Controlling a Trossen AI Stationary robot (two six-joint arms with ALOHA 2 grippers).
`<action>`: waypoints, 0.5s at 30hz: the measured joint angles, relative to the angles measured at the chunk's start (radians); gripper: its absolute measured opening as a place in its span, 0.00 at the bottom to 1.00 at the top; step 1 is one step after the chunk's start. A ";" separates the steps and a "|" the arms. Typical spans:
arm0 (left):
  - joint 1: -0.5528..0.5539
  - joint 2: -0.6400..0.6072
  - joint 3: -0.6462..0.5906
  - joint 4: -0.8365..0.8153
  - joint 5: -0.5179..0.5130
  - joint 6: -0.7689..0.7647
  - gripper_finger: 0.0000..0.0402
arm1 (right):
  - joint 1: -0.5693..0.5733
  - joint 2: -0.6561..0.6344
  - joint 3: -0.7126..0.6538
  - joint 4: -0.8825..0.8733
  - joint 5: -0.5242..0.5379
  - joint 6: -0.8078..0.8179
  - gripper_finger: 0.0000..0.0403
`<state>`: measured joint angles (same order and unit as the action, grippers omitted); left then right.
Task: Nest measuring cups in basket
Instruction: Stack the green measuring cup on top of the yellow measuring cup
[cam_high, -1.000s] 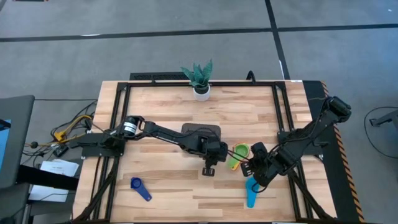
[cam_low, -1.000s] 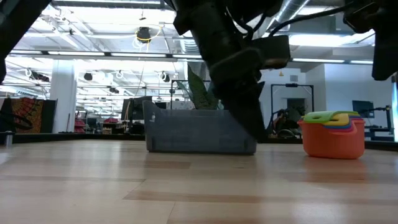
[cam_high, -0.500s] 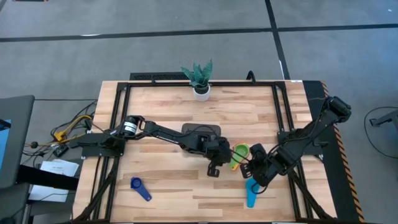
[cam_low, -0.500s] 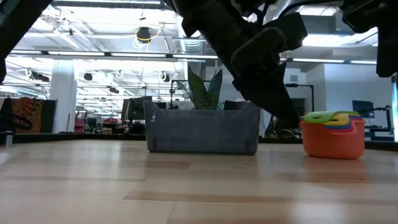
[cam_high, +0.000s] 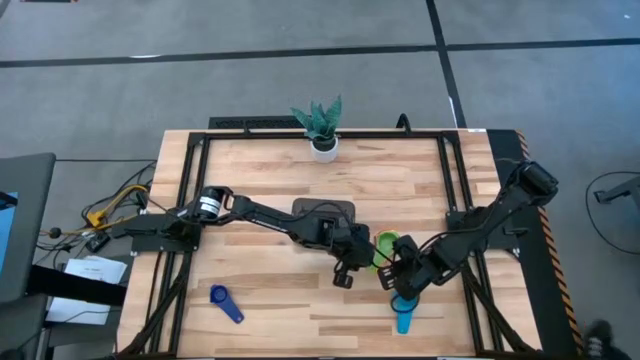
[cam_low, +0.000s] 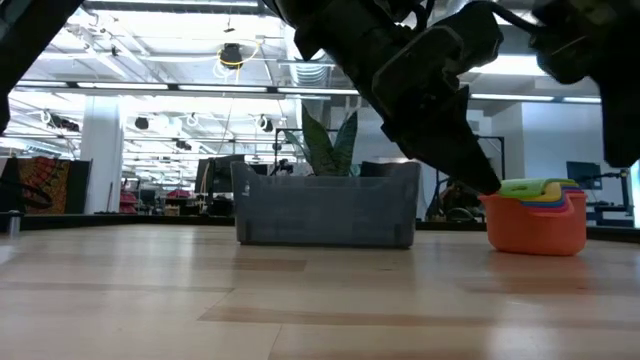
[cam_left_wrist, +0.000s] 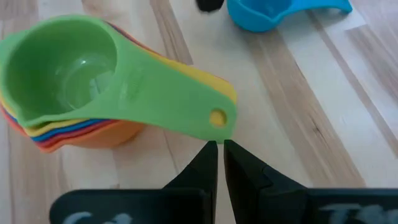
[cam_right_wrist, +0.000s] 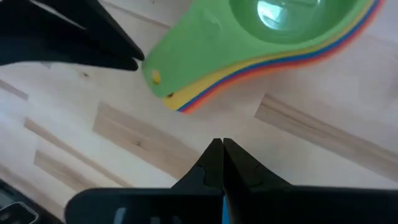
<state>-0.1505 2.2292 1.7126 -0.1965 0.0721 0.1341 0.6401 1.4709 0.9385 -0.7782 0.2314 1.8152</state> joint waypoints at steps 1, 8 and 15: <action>0.000 0.000 0.000 0.005 0.002 0.000 0.04 | -0.004 0.007 0.000 0.011 -0.002 -0.014 0.04; 0.000 0.000 0.005 0.025 0.029 0.000 0.04 | -0.053 0.021 0.000 0.037 -0.006 -0.084 0.05; 0.000 0.001 0.016 0.026 0.013 0.021 0.04 | -0.076 0.020 0.000 0.030 -0.008 -0.130 0.04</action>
<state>-0.1505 2.2299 1.7286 -0.1704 0.0848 0.1554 0.5637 1.4913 0.9382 -0.7478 0.2234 1.6849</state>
